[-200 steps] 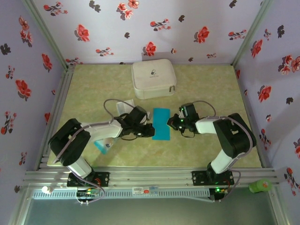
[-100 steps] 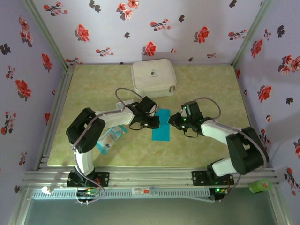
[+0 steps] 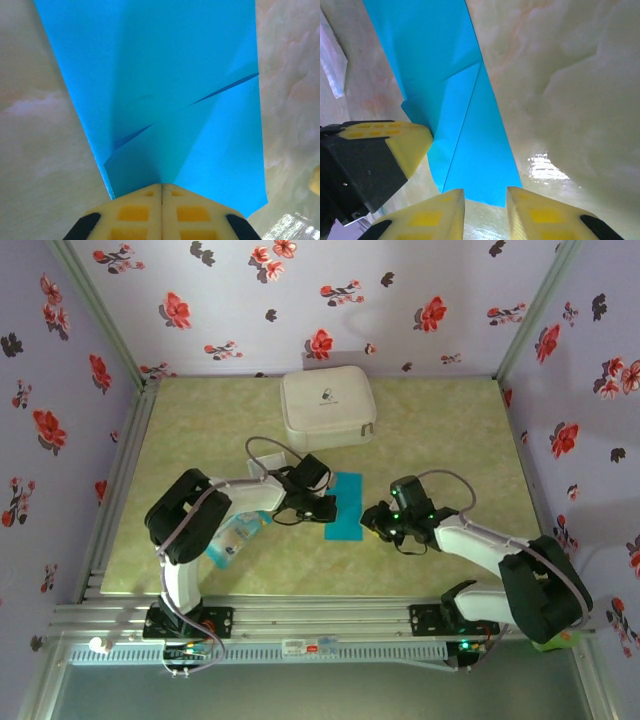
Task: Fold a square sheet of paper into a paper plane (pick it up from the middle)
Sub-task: Turn over the paper at the center of the table.
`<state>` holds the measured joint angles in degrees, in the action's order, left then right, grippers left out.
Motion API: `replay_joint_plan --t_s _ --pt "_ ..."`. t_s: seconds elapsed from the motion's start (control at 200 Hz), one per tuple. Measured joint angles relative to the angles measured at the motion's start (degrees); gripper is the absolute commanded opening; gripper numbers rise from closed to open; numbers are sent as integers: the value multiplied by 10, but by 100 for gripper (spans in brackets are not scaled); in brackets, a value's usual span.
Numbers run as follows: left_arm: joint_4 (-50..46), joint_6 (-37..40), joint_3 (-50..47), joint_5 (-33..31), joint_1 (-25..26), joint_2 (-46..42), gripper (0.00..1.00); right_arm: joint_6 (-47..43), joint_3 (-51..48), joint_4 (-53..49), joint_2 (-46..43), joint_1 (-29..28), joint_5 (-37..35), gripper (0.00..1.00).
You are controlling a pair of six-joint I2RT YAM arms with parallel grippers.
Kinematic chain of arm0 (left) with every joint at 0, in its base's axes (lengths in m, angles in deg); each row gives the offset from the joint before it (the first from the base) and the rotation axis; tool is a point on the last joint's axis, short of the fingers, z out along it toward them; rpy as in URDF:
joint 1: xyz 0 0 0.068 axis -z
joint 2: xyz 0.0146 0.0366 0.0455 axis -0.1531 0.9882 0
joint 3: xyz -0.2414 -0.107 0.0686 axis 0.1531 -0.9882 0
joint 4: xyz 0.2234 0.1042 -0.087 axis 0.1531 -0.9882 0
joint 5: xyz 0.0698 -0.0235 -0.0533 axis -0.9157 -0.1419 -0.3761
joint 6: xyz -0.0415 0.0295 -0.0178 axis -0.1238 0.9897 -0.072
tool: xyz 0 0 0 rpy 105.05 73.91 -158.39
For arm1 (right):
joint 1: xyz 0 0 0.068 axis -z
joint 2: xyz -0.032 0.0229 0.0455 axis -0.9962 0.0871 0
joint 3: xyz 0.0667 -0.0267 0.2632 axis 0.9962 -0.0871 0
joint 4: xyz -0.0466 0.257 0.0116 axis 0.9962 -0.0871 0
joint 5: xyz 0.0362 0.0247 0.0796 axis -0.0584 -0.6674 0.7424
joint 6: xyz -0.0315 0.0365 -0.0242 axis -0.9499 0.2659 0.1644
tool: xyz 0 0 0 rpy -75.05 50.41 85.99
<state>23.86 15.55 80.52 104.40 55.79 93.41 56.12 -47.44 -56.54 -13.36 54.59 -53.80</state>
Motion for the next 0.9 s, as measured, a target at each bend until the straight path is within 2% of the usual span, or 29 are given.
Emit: replay_joint_plan --t_s 0.39,0.68,0.9 --pt "68 -82 -48 -3 31 -19 7 29 0 -7 19 -26 -26 37" --pt "77 -97 -54 -4 33 -21 7 30 1 -16 36 -26 -40 39" --pt "78 -97 -54 -4 33 -21 7 40 3 13 47 -26 -35 39"
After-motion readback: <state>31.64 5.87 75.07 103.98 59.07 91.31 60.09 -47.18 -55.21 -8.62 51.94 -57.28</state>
